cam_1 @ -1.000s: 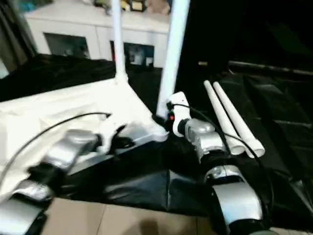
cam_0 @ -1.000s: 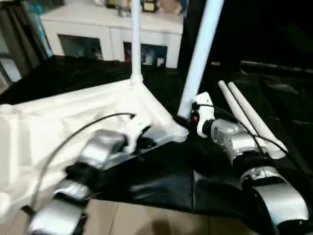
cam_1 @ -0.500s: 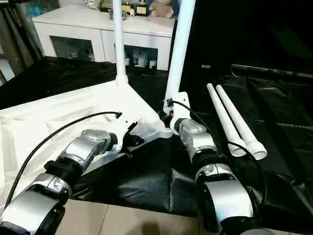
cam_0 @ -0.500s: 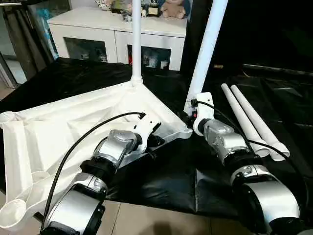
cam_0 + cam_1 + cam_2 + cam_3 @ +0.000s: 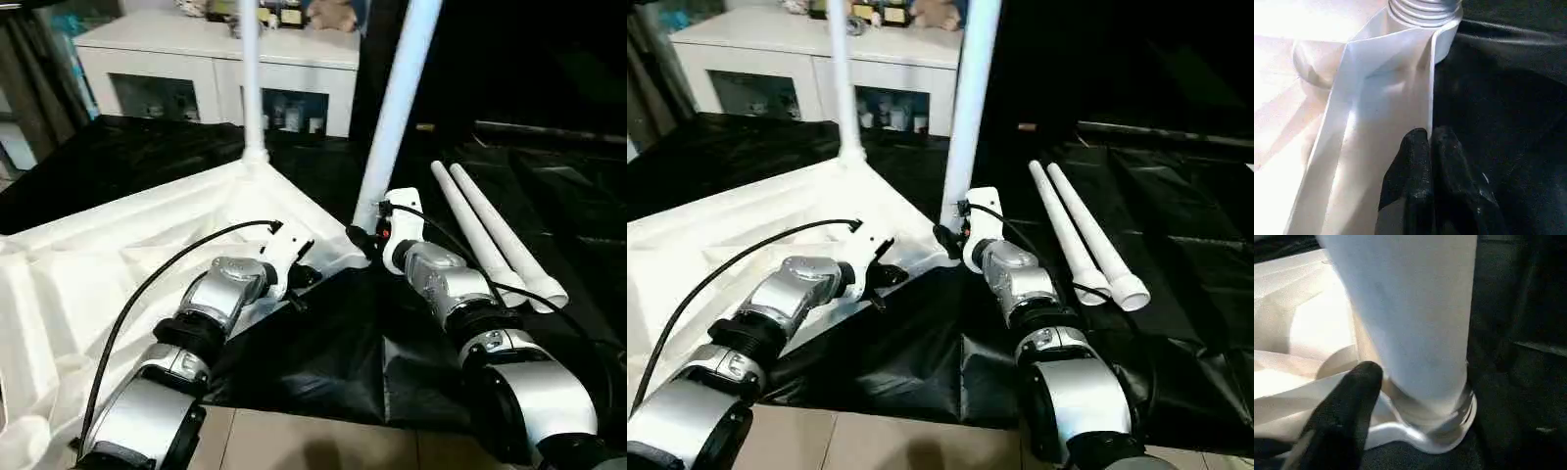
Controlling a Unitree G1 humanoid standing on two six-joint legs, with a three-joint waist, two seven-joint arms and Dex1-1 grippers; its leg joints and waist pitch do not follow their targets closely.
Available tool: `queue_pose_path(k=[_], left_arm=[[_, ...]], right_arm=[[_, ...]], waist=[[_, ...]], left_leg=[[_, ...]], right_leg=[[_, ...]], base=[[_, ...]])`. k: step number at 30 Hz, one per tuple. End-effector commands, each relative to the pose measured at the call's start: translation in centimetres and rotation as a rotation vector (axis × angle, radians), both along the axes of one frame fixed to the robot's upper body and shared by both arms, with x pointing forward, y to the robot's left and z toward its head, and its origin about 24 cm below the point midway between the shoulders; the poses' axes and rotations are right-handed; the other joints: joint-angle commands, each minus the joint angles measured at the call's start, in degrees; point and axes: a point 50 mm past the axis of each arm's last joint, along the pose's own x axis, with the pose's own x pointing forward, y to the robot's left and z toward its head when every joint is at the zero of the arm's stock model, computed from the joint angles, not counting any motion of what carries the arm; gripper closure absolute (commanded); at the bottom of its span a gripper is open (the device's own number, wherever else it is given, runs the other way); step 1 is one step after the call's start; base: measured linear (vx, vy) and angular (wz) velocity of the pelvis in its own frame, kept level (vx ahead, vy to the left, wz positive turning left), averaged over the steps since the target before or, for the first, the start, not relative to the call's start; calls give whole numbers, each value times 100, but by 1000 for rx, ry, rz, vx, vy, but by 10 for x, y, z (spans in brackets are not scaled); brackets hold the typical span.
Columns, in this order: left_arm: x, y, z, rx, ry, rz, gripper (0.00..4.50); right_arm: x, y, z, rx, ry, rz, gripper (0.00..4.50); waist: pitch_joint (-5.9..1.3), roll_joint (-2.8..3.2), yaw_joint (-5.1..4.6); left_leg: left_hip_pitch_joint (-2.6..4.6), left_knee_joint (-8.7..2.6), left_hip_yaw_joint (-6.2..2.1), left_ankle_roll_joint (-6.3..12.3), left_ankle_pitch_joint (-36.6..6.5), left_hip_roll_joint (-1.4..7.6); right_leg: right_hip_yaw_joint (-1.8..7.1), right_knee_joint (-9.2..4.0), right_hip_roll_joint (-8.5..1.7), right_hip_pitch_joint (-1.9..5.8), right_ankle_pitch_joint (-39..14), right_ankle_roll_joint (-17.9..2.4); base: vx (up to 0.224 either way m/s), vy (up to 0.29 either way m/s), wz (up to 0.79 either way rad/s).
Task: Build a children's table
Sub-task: Insert table leg to table base
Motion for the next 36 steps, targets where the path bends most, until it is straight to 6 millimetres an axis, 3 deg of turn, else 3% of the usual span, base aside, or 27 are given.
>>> queue_pose_path(k=[1, 6, 8, 9, 10, 12, 16, 36], left_arm=[[2, -9, 5, -4, -32, -21, 450], [0, -4, 5, 13, -42, -46, 450], [0, -3, 5, 14, -40, -49, 450], [0, -3, 5, 14, -40, -50, 450], [0, -3, 5, 19, -42, -53, 450], [-1, -1, 5, 25, -44, -58, 450], [-2, 0, 5, 33, -47, -63, 450], [-2, 5, 6, 41, -45, -67, 450]], right_arm=[[-32, 25, -45, 72, 229, 133, 106], [-25, 18, -37, 72, 170, 127, 49], [-24, 16, -36, 70, 162, 123, 39], [-24, 16, -36, 71, 161, 123, 29], [-23, 16, -35, 76, 153, 118, 29], [-21, 15, -32, 84, 132, 109, 29], [-18, 14, -28, 79, 101, 99, 29], [-6, 4, -12, 75, -19, 30, 29]], waist=[[-65, 62, 21], [-106, 50, 13], [-168, 37, 31], [-189, 47, 27], [-177, 61, 28], [-164, 71, 19], [-142, 77, 15], [-168, 69, 21]], left_leg=[[-125, -442, -122, 79, -1578, 252], [-122, -387, -72, 149, -1202, 258], [-154, -307, -52, 229, -655, 233], [-206, -259, -42, 341, -176, 214], [-213, -239, -23, 417, -39, 199], [-204, -250, -16, 413, -216, 208], [-167, -288, -14, 278, -640, 237], [-172, -233, -2, 369, -306, 222]], right_leg=[[339, -558, -546, 10, -1971, -722], [331, -475, -541, 51, -1225, -1051], [332, -374, -531, 104, -465, -1184], [312, -290, -502, 138, 308, -1286], [293, -273, -490, 131, 693, -1357], [283, -286, -489, 137, 677, -1408], [288, -334, -498, 122, 16, -1384], [288, -265, -490, 150, 450, -1472]], base=[[0, 0, 0], [0, 0, 0], [52, -15, 0], [0, 0, 0], [0, 0, 0], [0, 0, 0], [0, 0, 0], [0, 0, 0]])
